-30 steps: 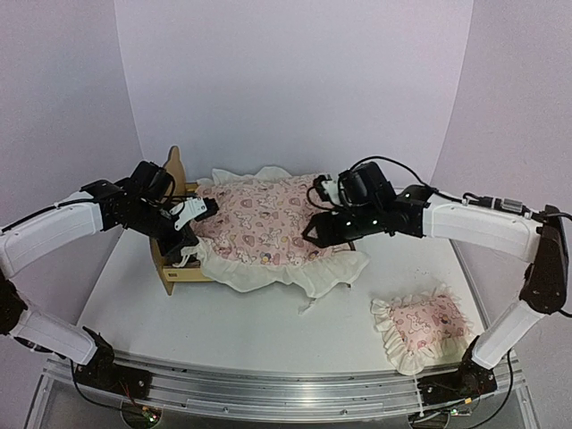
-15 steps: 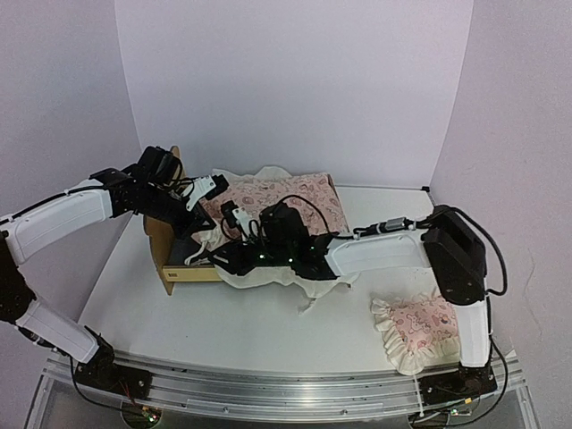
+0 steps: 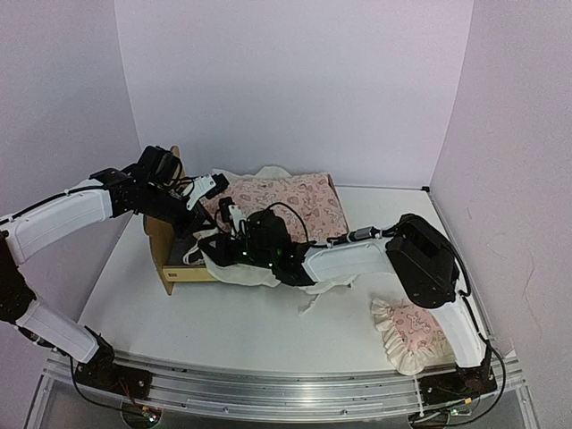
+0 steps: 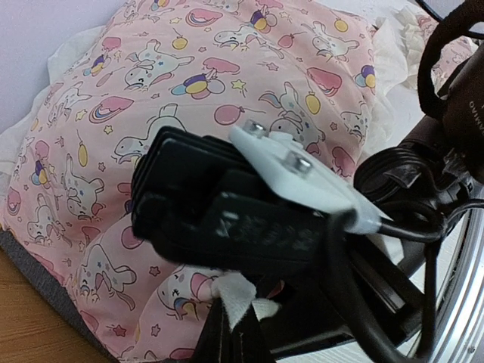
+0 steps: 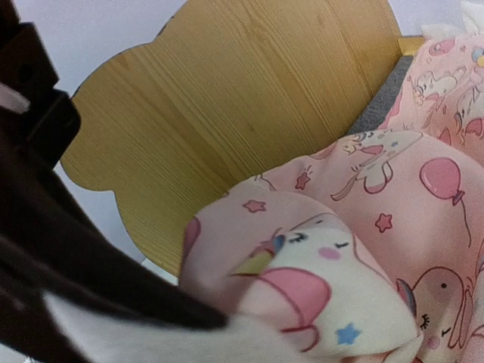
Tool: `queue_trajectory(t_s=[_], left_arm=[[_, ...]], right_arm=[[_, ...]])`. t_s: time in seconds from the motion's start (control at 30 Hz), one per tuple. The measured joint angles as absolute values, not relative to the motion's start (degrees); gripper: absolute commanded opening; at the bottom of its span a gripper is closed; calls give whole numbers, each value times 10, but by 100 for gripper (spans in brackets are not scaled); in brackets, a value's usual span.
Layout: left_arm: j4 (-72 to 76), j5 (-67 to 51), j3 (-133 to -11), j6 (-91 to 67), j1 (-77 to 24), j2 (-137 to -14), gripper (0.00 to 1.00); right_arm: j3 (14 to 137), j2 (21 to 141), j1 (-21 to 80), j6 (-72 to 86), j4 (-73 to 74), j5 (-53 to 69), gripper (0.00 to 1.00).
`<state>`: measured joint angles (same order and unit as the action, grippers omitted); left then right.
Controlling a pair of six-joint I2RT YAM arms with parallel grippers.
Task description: Set up the pet bed
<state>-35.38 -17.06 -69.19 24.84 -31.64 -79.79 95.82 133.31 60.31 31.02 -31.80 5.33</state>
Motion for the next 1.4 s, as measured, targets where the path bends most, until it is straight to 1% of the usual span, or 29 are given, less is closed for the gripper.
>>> queue_trajectory(t_s=[0.03,0.07,0.1,0.2,0.23,0.27,0.3,0.33,0.37,0.4,0.43,0.47,0.5,0.57,0.73,0.87,0.97,1.1,1.23,1.4], left_arm=[[-354,-171,-692,247,-316,-798,2],[-354,-170,-692,246,-316,-798,9],[-354,-170,-692,244,-316,-798,18],[-354,-170,-692,241,-316,-798,53],[-355,-171,-692,242,-316,-798,60],[-355,-171,-692,243,-316,-796,67],[-357,-173,-692,248,-316,-793,70],[-358,-176,-692,252,-316,-786,71],[-359,-179,-690,255,-316,-777,70],[-359,-180,-687,263,-316,-765,66],[-359,-181,-681,272,-315,-746,61],[-359,-180,-673,282,-314,-727,52],[-363,-181,-666,294,-312,-707,47],[-374,-182,-657,326,-307,-679,41],[-379,-160,-588,408,-300,-648,37],[-385,-127,-537,441,-299,-689,35],[-376,-113,-532,452,-299,-721,31],[-348,-105,-532,452,-299,-751,30],[-328,-119,-532,437,-299,-765,21],[-303,-139,-532,413,-299,-776,0]], right_arm=[[959,1337,603,314,-320,51,4],[959,1338,603,316,-320,48,2],[959,1339,603,319,-320,46,0],[959,1339,603,317,-323,40,0],[957,1339,603,316,-324,38,0],[951,1338,603,314,-326,35,0],[945,1336,603,313,-326,32,0],[938,1334,603,312,-326,32,0],[930,1332,603,311,-325,31,0],[925,1330,603,310,-324,31,0],[919,1326,603,310,-322,32,0],[914,1322,602,310,-319,32,0],[910,1317,602,309,-317,33,0],[903,1305,602,309,-314,35,0],[897,1275,601,309,-311,40,0],[893,1253,601,309,-311,44,0],[892,1249,601,309,-310,45,0],[889,1249,601,309,-304,43,0],[888,1249,597,307,-298,43,0],[887,1249,595,306,-295,42,0]])
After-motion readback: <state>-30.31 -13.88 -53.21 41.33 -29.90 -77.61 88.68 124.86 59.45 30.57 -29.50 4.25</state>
